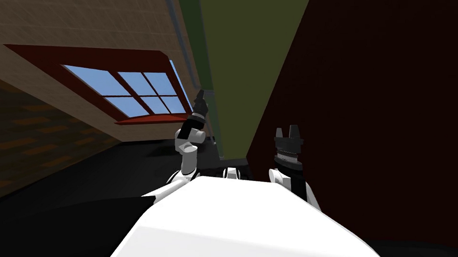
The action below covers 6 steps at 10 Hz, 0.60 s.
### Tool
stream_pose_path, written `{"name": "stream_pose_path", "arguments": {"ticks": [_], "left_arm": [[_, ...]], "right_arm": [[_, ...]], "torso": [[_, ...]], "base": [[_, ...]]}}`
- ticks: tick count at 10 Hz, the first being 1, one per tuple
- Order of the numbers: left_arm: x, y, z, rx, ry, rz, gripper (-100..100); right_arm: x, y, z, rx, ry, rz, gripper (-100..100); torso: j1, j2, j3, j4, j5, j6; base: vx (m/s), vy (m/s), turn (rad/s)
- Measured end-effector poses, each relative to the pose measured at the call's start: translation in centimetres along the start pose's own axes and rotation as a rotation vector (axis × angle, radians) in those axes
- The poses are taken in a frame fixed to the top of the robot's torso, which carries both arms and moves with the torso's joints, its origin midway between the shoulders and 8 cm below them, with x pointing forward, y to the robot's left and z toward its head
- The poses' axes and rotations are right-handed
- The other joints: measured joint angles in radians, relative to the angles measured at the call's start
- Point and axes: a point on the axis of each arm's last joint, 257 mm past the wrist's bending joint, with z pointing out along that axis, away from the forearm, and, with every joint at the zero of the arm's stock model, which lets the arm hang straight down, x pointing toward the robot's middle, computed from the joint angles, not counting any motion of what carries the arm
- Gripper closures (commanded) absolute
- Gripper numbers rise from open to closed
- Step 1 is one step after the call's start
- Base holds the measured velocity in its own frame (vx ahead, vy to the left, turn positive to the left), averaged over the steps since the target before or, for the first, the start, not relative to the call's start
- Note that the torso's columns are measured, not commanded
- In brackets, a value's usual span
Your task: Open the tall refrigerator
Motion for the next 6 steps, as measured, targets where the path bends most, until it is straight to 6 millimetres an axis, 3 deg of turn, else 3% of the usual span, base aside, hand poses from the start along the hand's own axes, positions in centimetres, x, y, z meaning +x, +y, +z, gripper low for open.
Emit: {"name": "stream_pose_path", "arguments": {"ticks": [6], "left_arm": [[-2.1,-2.5,2.0,-0.011,-0.052,0.047,-100]], "right_arm": [[0.0,0.0,0.0,0.000,0.000,0.000,0]], "torso": [[-0.001,-0.002,-0.001,0.000,0.000,0.000]], "base": [[0.081,-0.008,0.029]]}}
